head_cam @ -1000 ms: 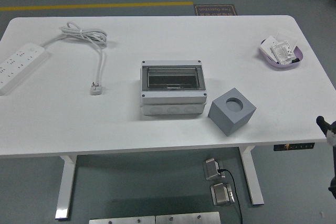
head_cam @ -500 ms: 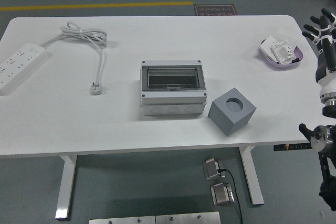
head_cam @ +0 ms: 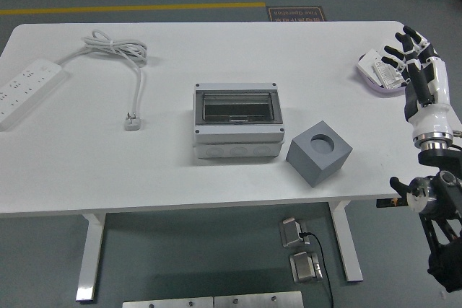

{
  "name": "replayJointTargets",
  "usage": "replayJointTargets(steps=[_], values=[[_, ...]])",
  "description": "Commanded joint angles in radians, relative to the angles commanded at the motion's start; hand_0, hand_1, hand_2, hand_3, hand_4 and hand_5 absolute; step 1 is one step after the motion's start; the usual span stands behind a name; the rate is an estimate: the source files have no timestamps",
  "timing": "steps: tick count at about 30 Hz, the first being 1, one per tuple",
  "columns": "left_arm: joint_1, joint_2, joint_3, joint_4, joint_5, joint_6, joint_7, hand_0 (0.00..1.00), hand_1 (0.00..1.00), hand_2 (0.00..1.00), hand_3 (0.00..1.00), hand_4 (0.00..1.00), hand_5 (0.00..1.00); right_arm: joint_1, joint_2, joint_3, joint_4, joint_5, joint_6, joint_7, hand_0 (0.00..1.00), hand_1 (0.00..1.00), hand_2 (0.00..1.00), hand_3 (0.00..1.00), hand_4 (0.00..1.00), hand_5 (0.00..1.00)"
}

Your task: Fetch the battery,place it into the box,close the lid of the box

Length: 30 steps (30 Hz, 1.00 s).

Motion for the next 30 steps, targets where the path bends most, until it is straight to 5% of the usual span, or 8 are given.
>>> replayJointTargets(steps=[14, 15, 26, 27, 30], values=[[0.011, 0.003, -0.004, 0.000, -0.008, -0.002, 0.010, 0.676, 0.670, 0.650, 0.730, 0.772, 0.423, 0.001, -0.008, 0.002, -0.003, 0.000, -0.015, -0.002, 0.729, 0.746, 0.821, 0.800, 0.920, 0.596], [0.011, 0.003, -0.005, 0.000, -0.008, -0.002, 0.010, 0.676, 0.670, 0.637, 0.730, 0.772, 0.423, 0.001, -0.008, 0.004, -0.003, 0.000, -0.017, -0.001, 0.729, 0.723, 0.782, 0.957, 0.924, 0.602], [0.005, 0.013, -0.011, 0.000, -0.007, -0.009, 0.011, 0.676, 0.672, 0.698, 0.728, 0.772, 0.424, -0.002, -0.005, 0.034, -0.001, -0.012, -0.032, 0.012, 0.751, 0.763, 0.839, 0.874, 0.926, 0.604], [0.005, 0.013, -0.011, 0.000, -0.007, -0.009, 0.012, 0.675, 0.675, 0.730, 0.728, 0.772, 0.427, -0.002, -0.005, 0.035, -0.001, -0.013, -0.033, 0.013, 0.755, 0.764, 0.839, 0.997, 0.927, 0.609], [0.006, 0.012, -0.012, 0.000, -0.007, -0.010, 0.015, 0.675, 0.675, 0.730, 0.728, 0.772, 0.427, -0.002, -0.005, 0.037, -0.002, -0.015, -0.033, 0.012, 0.755, 0.764, 0.839, 0.997, 0.927, 0.609]])
